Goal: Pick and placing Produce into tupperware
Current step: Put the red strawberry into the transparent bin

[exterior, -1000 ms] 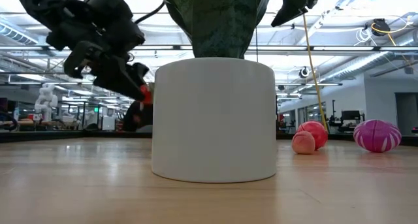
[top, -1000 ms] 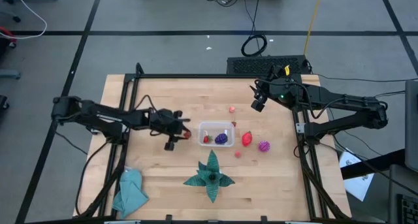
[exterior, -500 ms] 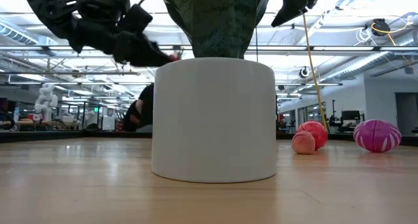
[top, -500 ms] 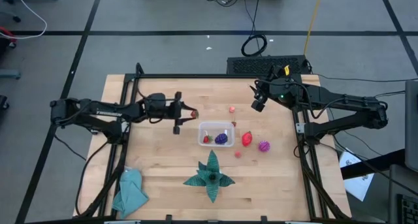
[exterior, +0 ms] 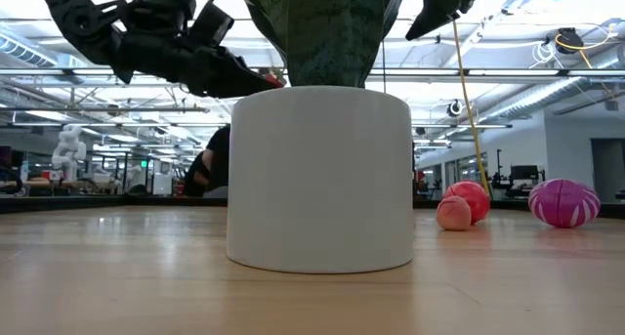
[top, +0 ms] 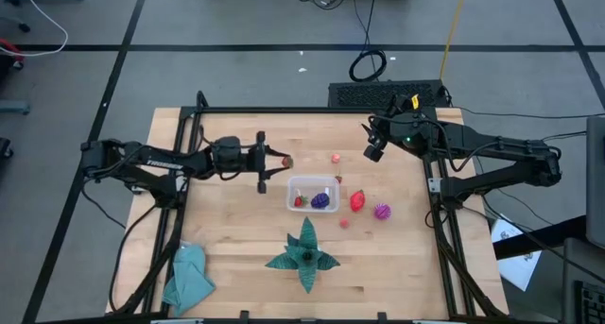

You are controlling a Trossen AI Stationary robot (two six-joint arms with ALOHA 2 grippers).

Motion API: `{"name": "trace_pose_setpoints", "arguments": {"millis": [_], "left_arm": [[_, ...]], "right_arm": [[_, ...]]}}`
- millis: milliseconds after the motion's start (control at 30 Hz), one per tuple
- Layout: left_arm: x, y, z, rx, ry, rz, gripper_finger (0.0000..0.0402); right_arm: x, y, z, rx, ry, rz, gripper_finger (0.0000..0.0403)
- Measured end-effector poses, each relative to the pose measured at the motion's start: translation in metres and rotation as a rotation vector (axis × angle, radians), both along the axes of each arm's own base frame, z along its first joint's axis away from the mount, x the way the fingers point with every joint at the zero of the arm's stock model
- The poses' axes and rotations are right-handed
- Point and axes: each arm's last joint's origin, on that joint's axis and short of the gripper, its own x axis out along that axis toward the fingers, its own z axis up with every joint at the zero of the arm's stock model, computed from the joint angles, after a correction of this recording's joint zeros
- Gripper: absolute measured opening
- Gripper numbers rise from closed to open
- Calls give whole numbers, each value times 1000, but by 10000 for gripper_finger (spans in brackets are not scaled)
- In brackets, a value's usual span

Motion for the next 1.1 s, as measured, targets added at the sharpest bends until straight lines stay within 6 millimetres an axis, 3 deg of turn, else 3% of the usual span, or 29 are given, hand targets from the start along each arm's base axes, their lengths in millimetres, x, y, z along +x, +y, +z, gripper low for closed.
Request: {"name": "trace_pose_setpoints", "arguments": {"millis": [600, 867, 1100], "left_arm": [[1, -5, 1, 5, -5, 61, 159], [2, -6, 1, -73, -6, 42, 159], [17, -5, 21, -119, 212, -25, 159]], "right_arm": [[0, 0, 0, 0, 0, 0, 192], [0, 0, 0, 0, 0, 0, 192], [0, 0, 0, 0, 0, 0, 192]]}}
